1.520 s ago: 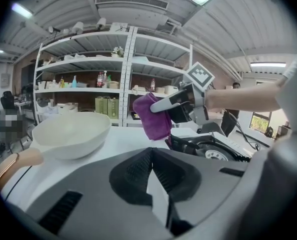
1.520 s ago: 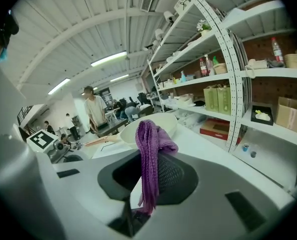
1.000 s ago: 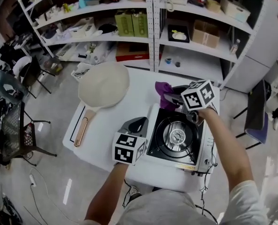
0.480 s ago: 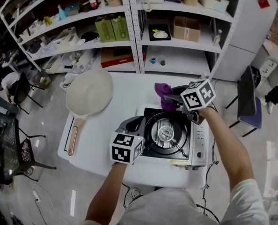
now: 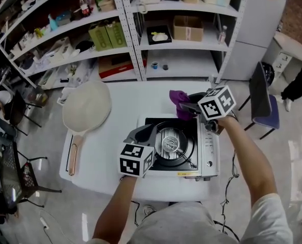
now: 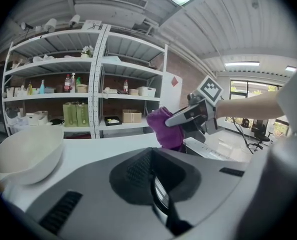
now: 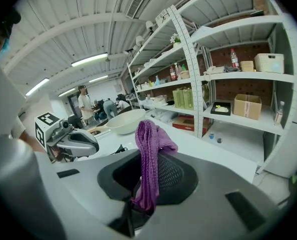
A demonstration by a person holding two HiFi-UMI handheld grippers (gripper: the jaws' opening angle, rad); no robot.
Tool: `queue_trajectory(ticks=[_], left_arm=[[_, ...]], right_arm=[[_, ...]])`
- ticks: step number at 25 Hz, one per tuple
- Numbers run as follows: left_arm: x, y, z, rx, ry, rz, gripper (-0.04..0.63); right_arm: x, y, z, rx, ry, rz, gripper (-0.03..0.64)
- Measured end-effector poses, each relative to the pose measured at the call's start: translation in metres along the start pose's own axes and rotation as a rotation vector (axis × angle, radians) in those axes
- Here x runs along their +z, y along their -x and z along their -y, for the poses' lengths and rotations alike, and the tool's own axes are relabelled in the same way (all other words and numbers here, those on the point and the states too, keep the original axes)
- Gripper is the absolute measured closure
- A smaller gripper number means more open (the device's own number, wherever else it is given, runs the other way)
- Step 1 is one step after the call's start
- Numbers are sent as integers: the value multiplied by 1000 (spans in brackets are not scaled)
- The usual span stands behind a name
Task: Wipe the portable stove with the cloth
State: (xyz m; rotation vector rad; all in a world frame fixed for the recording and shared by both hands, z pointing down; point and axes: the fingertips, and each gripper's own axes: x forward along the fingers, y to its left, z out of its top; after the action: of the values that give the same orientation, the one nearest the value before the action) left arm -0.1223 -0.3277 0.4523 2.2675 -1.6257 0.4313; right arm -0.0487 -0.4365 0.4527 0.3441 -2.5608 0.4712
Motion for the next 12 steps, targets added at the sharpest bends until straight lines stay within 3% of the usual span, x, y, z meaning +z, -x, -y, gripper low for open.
queue_trajectory(ticks=[12], left_arm=[[8,-18,28,-67,-23,-13,591]], right_arm=[[-26,51,22,-99,-73,43,554]])
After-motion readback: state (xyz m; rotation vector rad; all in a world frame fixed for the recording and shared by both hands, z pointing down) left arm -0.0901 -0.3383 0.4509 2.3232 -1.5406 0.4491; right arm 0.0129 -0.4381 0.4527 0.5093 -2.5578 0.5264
